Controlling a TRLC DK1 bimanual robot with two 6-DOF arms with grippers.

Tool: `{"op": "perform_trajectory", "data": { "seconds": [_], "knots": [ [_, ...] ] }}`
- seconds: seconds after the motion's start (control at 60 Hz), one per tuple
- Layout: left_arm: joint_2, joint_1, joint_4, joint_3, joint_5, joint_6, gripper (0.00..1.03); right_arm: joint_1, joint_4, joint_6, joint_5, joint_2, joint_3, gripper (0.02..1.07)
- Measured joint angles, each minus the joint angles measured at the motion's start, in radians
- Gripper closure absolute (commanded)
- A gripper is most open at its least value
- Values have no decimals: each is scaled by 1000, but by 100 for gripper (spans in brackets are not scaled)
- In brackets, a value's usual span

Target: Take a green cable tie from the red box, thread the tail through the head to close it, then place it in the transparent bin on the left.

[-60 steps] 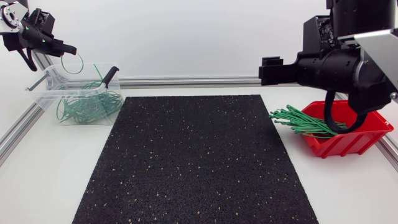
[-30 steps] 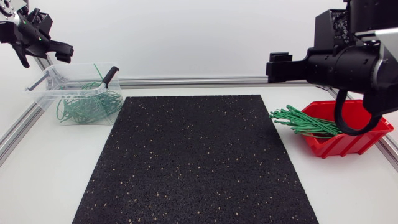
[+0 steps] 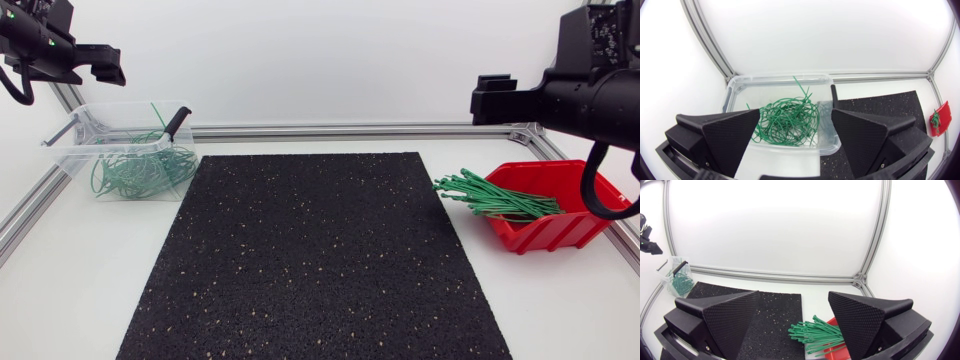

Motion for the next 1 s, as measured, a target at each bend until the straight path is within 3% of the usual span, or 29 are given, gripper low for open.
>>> {"op": "perform_trajectory", "data": {
  "seconds": [0.133, 1.0],
  "knots": [
    [-159, -44, 165, -208, 0, -8, 3, -47, 3, -14, -21, -28, -43, 7],
    [-829, -69, 534, -1041, 0, -45, 3, -266, 98, -71, -133, -416, -426, 7]
  ]
}}
